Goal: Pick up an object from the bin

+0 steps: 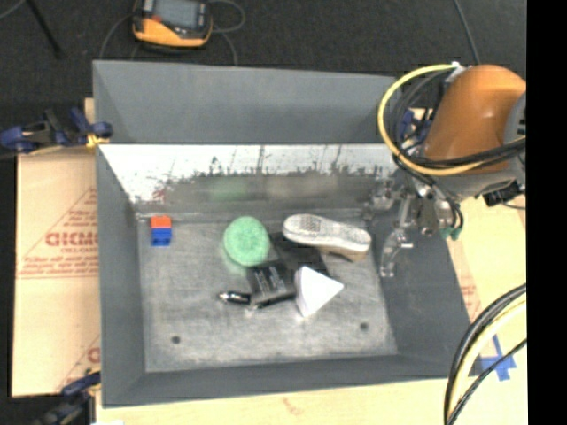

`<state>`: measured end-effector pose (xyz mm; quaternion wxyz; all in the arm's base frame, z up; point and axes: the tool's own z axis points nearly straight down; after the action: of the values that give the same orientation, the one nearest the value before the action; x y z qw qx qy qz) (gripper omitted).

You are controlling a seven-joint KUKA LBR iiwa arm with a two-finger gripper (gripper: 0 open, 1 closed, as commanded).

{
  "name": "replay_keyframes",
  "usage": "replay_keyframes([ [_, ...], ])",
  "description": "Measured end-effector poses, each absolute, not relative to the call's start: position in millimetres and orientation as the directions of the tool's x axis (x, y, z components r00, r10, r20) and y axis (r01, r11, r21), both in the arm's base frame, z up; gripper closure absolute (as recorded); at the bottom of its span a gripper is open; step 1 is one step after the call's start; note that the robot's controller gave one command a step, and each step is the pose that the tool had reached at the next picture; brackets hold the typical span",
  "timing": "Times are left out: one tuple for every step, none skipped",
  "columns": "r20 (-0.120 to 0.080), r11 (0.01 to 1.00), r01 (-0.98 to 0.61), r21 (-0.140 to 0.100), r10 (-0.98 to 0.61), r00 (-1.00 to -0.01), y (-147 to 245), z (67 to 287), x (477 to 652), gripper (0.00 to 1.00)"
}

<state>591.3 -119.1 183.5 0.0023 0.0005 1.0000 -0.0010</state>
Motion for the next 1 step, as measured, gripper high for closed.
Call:
replay_keyframes([
  [-0.009,0.995,0.100,0.000,0.100,-0.995,-104.7,128.6,612.5,0.00],
])
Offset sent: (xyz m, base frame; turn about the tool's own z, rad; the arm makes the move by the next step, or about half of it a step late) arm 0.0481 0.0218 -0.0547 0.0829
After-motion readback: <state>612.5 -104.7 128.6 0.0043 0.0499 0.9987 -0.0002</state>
